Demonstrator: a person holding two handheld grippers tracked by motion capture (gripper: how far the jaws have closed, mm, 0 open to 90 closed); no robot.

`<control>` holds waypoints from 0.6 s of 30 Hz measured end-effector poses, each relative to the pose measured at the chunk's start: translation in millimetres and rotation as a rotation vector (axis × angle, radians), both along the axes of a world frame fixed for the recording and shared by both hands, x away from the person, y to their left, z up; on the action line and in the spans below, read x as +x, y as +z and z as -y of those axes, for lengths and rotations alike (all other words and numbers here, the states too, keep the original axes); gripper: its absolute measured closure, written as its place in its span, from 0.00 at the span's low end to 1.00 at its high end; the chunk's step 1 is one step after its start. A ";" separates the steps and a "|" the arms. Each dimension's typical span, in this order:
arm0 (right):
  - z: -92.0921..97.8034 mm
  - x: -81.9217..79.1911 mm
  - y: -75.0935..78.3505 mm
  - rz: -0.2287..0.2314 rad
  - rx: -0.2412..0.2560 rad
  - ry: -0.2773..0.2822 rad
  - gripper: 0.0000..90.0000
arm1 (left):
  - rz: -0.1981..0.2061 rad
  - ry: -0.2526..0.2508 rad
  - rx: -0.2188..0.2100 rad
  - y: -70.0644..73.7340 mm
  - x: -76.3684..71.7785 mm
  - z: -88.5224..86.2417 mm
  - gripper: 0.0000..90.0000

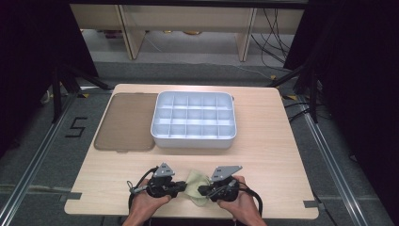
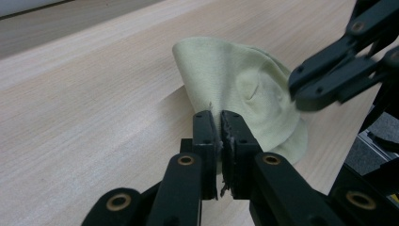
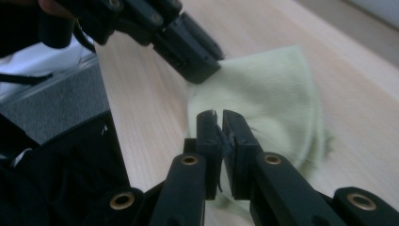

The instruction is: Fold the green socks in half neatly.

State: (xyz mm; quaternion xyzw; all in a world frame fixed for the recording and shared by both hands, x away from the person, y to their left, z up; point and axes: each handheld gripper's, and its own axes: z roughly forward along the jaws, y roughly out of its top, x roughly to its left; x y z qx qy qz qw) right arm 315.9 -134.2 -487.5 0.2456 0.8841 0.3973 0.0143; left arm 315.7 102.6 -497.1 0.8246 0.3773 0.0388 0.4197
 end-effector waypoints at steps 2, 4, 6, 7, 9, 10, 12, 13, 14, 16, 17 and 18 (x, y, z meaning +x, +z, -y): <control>-7.0 1.6 -5.2 -0.010 -0.012 0.011 0.97 | 0.002 -0.006 -0.001 0.1 0.5 -0.3 0.94; -13.2 2.7 -9.9 -0.022 -0.026 0.026 0.97 | 0.004 -0.010 -0.004 1.1 0.3 -1.0 0.94; -18.4 2.5 -14.0 -0.026 -0.034 0.038 0.97 | 0.003 -0.003 -0.013 2.1 -0.6 -1.2 0.94; -20.5 2.4 -16.0 -0.025 -0.033 0.051 0.97 | 0.003 -0.010 -0.011 2.7 -0.7 -1.7 0.94; -23.9 1.1 -19.1 -0.024 -0.044 0.062 0.98 | 0.003 0.001 -0.030 2.5 -1.9 -0.6 0.94; -24.8 1.2 -20.1 -0.025 -0.039 0.072 0.98 | 0.008 0.007 -0.029 2.8 -3.0 0.0 0.94; -25.0 1.2 -19.5 -0.031 -0.037 0.064 0.98 | 0.012 0.001 -0.026 4.0 -4.1 0.0 0.94; -22.7 2.6 -17.6 -0.032 -0.024 0.059 0.98 | 0.018 -0.004 -0.020 5.1 -4.4 -0.6 0.94; -22.7 2.6 -17.6 -0.032 -0.024 0.059 0.98 | 0.016 -0.006 -0.027 5.6 -4.3 -0.8 0.94; -18.9 5.6 -12.9 -0.019 -0.012 0.036 0.98 | 0.024 -0.008 -0.022 6.9 -4.6 -1.9 0.94; -16.1 8.0 -9.7 -0.020 -0.006 0.023 0.98 | 0.025 -0.008 -0.023 7.2 -4.5 -2.1 0.94; -11.5 14.4 -6.4 0.012 -0.001 -0.002 0.98 | 0.024 -0.005 -0.020 7.4 -4.8 -2.0 0.94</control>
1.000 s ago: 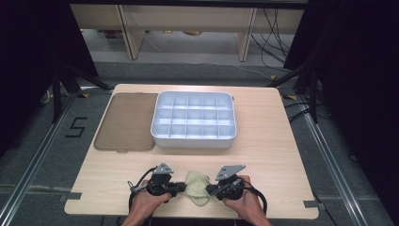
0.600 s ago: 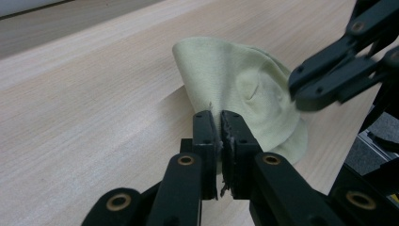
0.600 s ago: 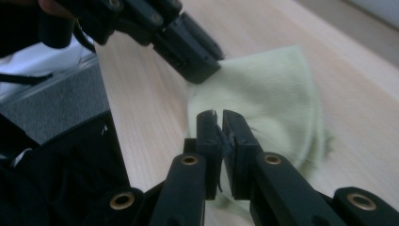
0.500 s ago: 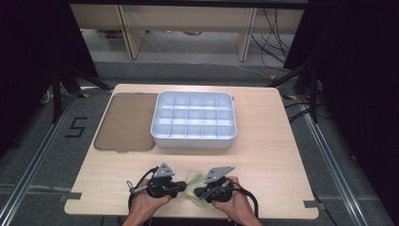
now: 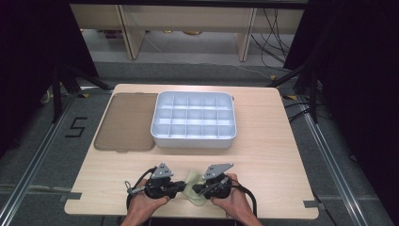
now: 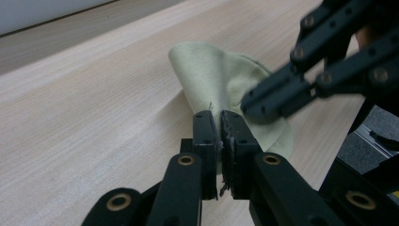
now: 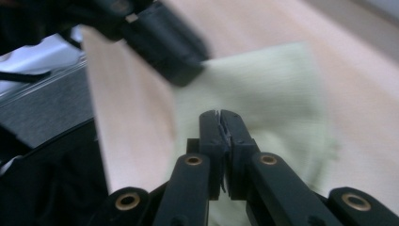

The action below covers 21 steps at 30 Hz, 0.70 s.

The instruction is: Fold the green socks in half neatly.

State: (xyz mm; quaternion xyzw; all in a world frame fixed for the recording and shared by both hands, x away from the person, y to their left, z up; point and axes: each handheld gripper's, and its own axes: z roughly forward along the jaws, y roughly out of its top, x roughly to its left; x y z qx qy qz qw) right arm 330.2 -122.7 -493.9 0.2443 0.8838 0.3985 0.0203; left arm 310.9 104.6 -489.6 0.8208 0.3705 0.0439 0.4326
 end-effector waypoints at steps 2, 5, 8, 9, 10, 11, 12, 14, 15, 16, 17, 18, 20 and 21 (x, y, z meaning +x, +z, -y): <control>1.5 2.7 0.5 -0.004 -0.002 -0.017 0.98 | 0.002 -0.002 0.007 -0.6 0.2 0.4 0.94; 5.4 15.5 -0.1 0.008 -0.015 -0.056 0.98 | 0.003 -0.006 0.007 -0.7 -0.9 2.1 0.94; 4.3 22.4 -2.3 0.029 -0.031 -0.061 0.98 | 0.015 -0.021 0.027 1.2 -1.6 2.5 0.94; 4.0 26.8 -5.4 0.016 -0.050 -0.082 0.99 | 0.018 -0.024 0.027 1.4 -1.7 2.9 0.94; 2.8 28.2 -8.3 0.022 -0.037 -0.091 0.99 | 0.023 -0.010 0.018 1.5 -2.9 4.7 0.94; 2.8 28.2 -8.3 0.022 -0.037 -0.091 0.99 | 0.027 -0.029 0.036 2.0 -2.6 4.1 0.94; 3.0 29.2 -7.5 0.011 -0.048 -0.088 0.99 | 0.022 -0.006 0.018 1.1 -3.9 6.3 0.94; 2.7 31.5 -7.6 0.031 -0.039 -0.098 0.99 | 0.030 -0.026 0.042 1.4 -3.2 5.1 0.94; 4.5 32.7 -6.2 0.047 -0.045 -0.113 0.99 | 0.036 -0.031 0.046 1.7 -3.0 4.8 0.94; 4.5 32.7 -6.2 0.047 -0.045 -0.113 0.99 | 0.034 -0.027 0.044 2.0 -3.6 4.9 0.94; 9.2 34.4 -2.6 0.049 -0.054 -0.119 0.98 | 0.030 -0.020 0.040 2.2 -4.2 4.9 0.94; 9.2 34.4 -2.6 0.049 -0.054 -0.119 0.98 | 0.028 -0.011 0.032 2.1 -4.5 4.8 0.94; 16.6 33.8 4.8 0.039 -0.021 -0.124 0.98 | 0.039 -0.009 0.044 3.0 -3.9 3.0 0.94; 18.9 31.7 8.0 0.041 -0.011 -0.124 0.98 | 0.041 -0.017 0.034 3.1 -3.9 2.6 0.94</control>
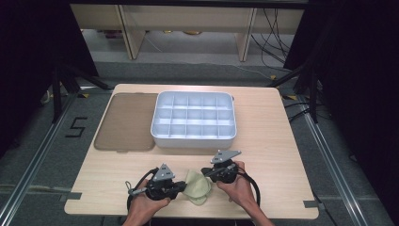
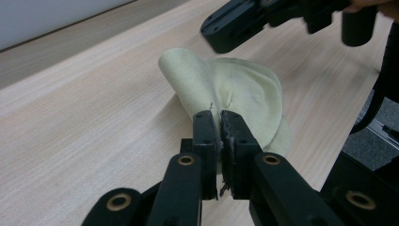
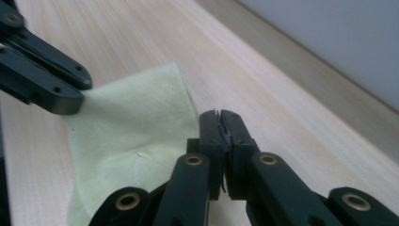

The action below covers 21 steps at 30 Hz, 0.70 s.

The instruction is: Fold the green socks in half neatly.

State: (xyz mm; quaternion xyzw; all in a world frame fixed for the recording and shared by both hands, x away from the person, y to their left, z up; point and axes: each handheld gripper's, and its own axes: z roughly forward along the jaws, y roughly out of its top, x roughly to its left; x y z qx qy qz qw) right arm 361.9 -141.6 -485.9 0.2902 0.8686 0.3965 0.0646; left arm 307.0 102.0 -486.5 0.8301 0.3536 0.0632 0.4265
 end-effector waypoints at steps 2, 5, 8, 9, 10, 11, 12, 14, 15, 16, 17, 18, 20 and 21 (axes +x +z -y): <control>4.5 -6.1 5.4 0.002 0.007 0.004 0.98 | -0.008 0.013 -0.003 0.4 -0.7 0.0 0.94; 8.1 -13.1 6.9 0.002 0.016 0.018 0.98 | 0.008 0.001 0.011 1.1 -0.3 -0.3 0.94; 10.4 -26.4 4.7 -0.027 0.011 0.055 0.98 | 0.009 0.016 -0.006 1.0 -2.0 1.8 0.94; 10.4 -26.4 4.7 -0.027 0.011 0.055 0.98 | 0.011 0.008 0.007 1.9 -2.0 1.0 0.94; 10.8 -29.1 4.0 -0.037 0.003 0.050 0.98 | 0.008 0.010 0.003 2.1 -2.3 1.5 0.94; 11.3 -32.3 1.1 -0.050 -0.005 0.062 0.98 | 0.015 0.013 0.005 2.7 -2.5 1.6 0.94; 11.6 -33.5 -1.2 -0.056 -0.018 0.051 0.98 | 0.022 0.000 0.013 4.0 -2.3 1.1 0.94; 12.0 -33.4 -4.1 -0.057 -0.031 0.047 0.98 | 0.017 0.015 0.002 3.9 -2.9 2.2 0.94; 12.4 -32.9 -7.2 -0.058 -0.038 0.048 0.98 | 0.021 0.010 0.006 4.6 -3.0 2.1 0.94; 11.8 -31.9 -11.7 -0.081 -0.034 0.050 0.98 | 0.023 0.014 0.000 5.0 -3.5 3.2 0.94; 11.8 -31.9 -11.7 -0.081 -0.034 0.050 0.98 | 0.026 0.009 0.004 5.9 -3.7 3.2 0.94; 10.5 -29.7 -13.2 -0.068 -0.038 0.061 0.98 | 0.035 0.013 0.006 7.4 -5.4 5.3 0.94; 9.1 -29.9 -12.8 -0.064 -0.048 0.052 0.98 | 0.050 0.001 0.009 9.1 -6.1 8.0 0.94; 9.1 -29.9 -12.8 -0.064 -0.048 0.052 0.98 | 0.050 0.001 0.009 9.1 -6.1 8.0 0.94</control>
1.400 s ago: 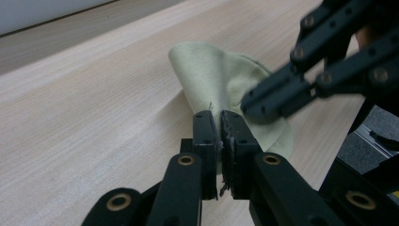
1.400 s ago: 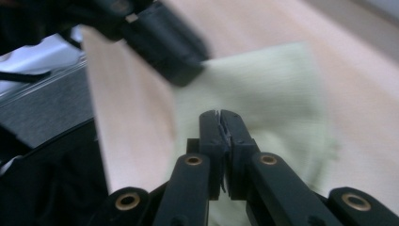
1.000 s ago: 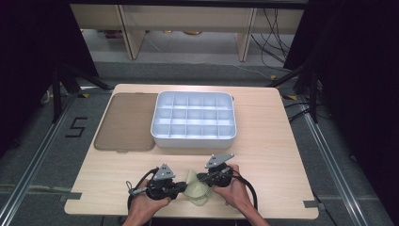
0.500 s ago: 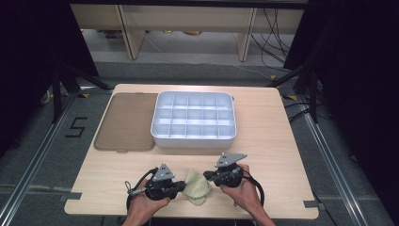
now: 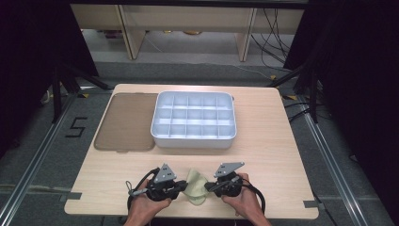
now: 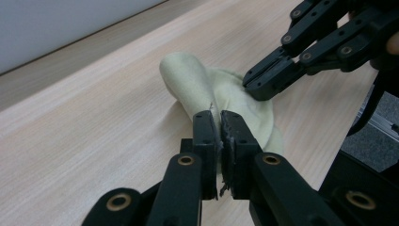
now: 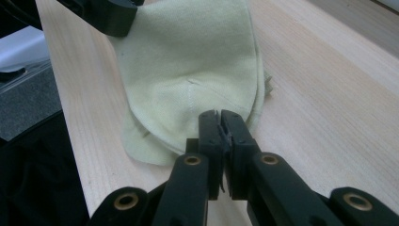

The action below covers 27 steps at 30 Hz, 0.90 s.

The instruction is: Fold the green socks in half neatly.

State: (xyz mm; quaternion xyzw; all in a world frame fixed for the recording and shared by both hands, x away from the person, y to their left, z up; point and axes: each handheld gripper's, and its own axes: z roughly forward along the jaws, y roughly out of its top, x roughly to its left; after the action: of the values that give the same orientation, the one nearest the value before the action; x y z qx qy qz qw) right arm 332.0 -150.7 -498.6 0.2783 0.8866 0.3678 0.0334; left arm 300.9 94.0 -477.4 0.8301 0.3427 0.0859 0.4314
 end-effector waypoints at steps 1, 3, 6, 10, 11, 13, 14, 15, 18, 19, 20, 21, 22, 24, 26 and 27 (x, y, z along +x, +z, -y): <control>-1.0 0.9 -0.7 0.002 0.004 0.013 0.98 | 0.012 -0.009 -0.006 2.5 -2.8 5.0 0.94; -1.1 0.2 0.2 -0.016 0.006 -0.001 0.98 | 0.018 -0.020 -0.005 3.5 -4.0 7.8 0.94; -2.6 1.3 -1.3 0.000 0.011 -0.002 0.98 | 0.035 -0.055 0.011 6.1 -8.3 16.8 0.94; -3.3 0.8 -0.8 -0.031 0.020 -0.011 0.98 | 0.038 -0.068 0.012 5.0 -11.7 29.2 0.94; -2.7 1.2 -0.7 -0.031 0.019 -0.012 0.98 | 0.038 -0.083 0.028 4.7 -11.9 31.1 0.94; -2.1 2.0 -1.4 -0.036 0.028 -0.014 0.98 | 0.042 -0.091 0.041 3.1 -12.1 35.7 0.94; -2.0 1.9 -1.7 -0.039 0.032 -0.018 0.98 | 0.034 -0.089 0.039 2.0 -12.6 38.3 0.94; -1.3 2.6 -1.8 -0.037 0.034 -0.018 0.98 | 0.026 -0.087 0.031 0.6 -13.7 41.0 0.94; 1.2 4.3 -1.9 -0.058 0.046 -0.025 0.98 | 0.025 -0.108 0.052 -3.5 -14.2 44.6 0.94; 2.0 5.0 -2.1 -0.059 0.049 -0.028 0.97 | 0.030 -0.111 0.059 -5.3 -14.9 46.1 0.94; 2.7 5.4 -2.1 -0.051 0.050 -0.032 0.97 | 0.030 -0.113 0.071 -6.7 -15.6 47.9 0.94; 3.3 5.4 -1.6 -0.053 0.048 -0.032 0.97 | 0.039 -0.126 0.083 -8.3 -15.8 49.4 0.94; 4.0 5.9 -1.1 -0.052 0.050 -0.033 0.97 | 0.030 -0.128 0.081 -10.1 -16.6 51.3 0.94; 6.0 7.0 0.7 -0.048 0.057 -0.039 0.97 | 0.043 -0.150 0.103 -11.2 -16.3 53.8 0.94; 9.2 8.2 4.1 -0.028 0.066 -0.044 0.97 | 0.038 -0.152 0.104 -13.6 -16.5 56.7 0.94; 13.1 8.9 10.2 -0.021 0.084 -0.062 0.97 | 0.033 -0.142 0.115 -16.4 -15.8 58.2 0.94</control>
State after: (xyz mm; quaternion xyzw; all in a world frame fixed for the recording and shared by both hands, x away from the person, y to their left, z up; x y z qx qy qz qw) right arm 340.8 -163.8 -488.4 0.3105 0.8618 0.4004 0.0237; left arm 285.1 35.8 -493.8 0.8742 0.2704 0.0883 0.3935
